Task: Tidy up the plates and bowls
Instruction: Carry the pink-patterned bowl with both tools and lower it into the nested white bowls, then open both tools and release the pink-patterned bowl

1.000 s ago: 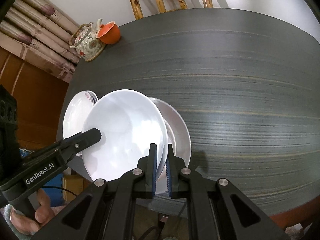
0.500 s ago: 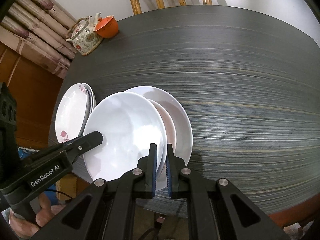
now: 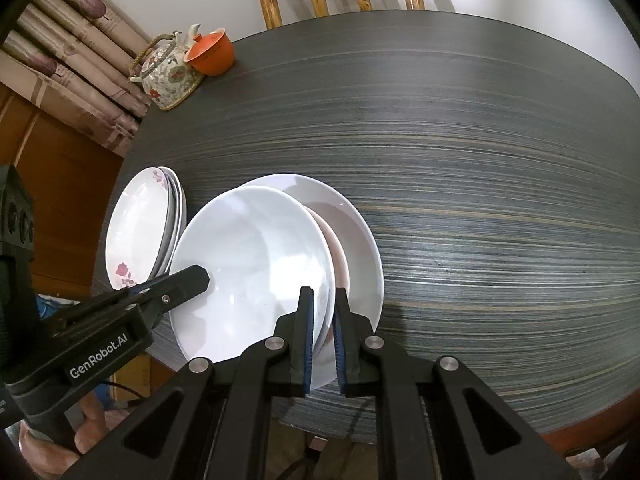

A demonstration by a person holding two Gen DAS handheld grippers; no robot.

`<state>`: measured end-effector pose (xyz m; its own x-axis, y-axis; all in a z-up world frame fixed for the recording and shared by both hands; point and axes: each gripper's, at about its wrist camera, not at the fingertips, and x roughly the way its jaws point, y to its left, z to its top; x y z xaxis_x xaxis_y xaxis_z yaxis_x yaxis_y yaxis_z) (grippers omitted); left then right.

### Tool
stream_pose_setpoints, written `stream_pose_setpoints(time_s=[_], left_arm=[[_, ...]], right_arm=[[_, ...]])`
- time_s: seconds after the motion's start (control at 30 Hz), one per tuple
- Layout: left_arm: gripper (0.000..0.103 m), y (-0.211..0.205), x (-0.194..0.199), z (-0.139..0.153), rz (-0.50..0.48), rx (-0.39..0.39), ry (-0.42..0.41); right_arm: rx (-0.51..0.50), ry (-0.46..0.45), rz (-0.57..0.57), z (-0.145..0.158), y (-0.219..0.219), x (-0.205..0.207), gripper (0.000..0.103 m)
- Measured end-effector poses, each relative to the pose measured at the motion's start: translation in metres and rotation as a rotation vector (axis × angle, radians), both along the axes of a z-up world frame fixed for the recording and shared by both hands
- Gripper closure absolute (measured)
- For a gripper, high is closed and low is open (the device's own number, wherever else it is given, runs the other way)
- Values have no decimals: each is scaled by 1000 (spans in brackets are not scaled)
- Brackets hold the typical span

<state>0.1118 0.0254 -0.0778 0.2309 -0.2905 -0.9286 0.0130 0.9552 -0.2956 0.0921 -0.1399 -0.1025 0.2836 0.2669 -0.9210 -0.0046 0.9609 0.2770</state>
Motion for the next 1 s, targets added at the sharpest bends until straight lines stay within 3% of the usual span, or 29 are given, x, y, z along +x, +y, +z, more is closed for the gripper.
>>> stream_pose_setpoints(time_s=[1.0], left_arm=[[96, 14, 1, -2, 31, -14, -2]], right_arm=[[23, -1, -6, 2, -5, -1, 92]])
